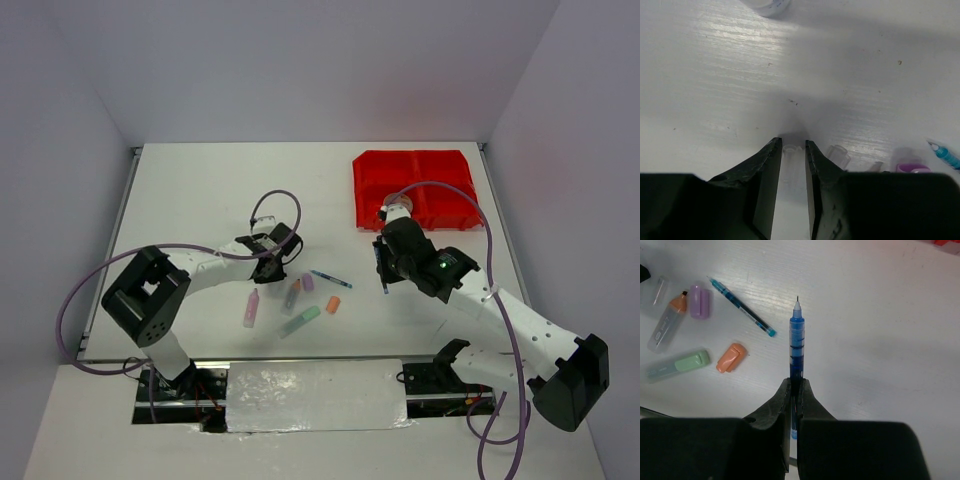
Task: Sort the stationery into containers
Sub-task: Close the pen cap on the pen.
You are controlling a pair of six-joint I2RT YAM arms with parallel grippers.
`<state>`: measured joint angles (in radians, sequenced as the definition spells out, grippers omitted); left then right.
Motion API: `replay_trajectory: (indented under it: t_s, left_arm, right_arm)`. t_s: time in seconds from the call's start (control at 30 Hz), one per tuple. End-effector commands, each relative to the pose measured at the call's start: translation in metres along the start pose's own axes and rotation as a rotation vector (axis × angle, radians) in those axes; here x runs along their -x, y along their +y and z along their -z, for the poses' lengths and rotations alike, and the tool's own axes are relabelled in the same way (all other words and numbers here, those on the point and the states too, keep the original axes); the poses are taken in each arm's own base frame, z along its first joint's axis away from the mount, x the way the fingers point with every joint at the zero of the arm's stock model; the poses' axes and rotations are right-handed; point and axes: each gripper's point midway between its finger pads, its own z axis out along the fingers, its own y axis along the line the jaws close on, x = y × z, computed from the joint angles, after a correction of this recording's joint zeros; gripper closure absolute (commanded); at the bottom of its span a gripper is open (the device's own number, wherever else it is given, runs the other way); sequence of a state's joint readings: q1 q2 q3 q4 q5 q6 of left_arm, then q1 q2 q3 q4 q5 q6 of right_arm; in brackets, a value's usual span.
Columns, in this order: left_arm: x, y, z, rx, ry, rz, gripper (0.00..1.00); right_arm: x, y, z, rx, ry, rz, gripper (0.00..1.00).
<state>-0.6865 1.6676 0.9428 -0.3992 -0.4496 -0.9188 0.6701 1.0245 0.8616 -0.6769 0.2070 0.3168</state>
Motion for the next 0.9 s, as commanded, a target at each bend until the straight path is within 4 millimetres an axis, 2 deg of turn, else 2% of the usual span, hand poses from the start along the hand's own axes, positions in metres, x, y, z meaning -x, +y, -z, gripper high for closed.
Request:
replay_trajectory:
  t_s: [0.0,0.3,0.47,0.57,0.6,0.67,0.77,0.83,0.87]
  left_arm:
    - [-0.002,-0.003,0.0,0.003,-0.006,-0.009,0.61]
    - [-0.015,0.0,0.001,0.0,0.016,-0.021,0.51]
    - [-0.018,0.0,0.004,0.004,0.012,-0.034,0.55]
    - [-0.02,0.002,0.002,0.011,0.019,-0.04,0.65]
    - [-0.021,0.002,0.001,0.012,0.02,-0.041,0.72]
    - [-0.024,0.003,-0.001,0.016,0.029,-0.045,0.71]
    - [-0.03,0.005,-0.005,0.015,0.04,-0.046,0.75]
    - [-0.031,0.004,-0.006,0.01,0.042,-0.045,0.81]
    - [-0.033,0.004,-0.006,0.009,0.047,-0.049,0.88]
  right_arm:
    - [0.004,-0.001,0.001,-0.011,-0.012,0.012,1.0]
    - [0.003,-0.001,0.001,-0.009,-0.015,0.009,1.0]
    - [0.002,-0.001,0.001,-0.008,-0.013,0.008,1.0]
    - [0.002,-0.001,0.002,-0.01,-0.015,0.006,1.0]
    - [0.002,-0.001,0.001,-0.008,-0.013,0.008,1.0]
    - [0.001,-0.001,0.002,-0.011,-0.014,0.006,1.0]
    - [0.002,-0.001,0.002,-0.009,-0.016,0.005,1.0]
    - [0.002,0.0,0.001,-0.003,-0.016,0.004,1.0]
    - [0.002,0.001,0.001,0.0,-0.016,0.005,1.0]
